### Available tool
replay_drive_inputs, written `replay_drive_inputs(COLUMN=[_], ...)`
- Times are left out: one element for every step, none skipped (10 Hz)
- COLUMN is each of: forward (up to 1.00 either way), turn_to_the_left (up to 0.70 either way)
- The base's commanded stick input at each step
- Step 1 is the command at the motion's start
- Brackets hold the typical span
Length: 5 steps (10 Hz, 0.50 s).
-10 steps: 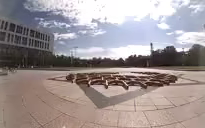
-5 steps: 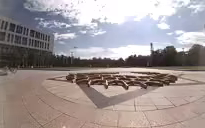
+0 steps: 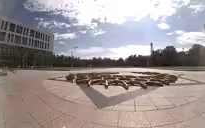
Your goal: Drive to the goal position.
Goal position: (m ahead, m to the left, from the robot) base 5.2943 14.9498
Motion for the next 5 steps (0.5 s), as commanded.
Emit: replay_drive_inputs(forward=[0.05,0.05,0.05,0.05,0.05], turn_to_the_left=[0.0,0.0,0.0,-0.01,-0.01])
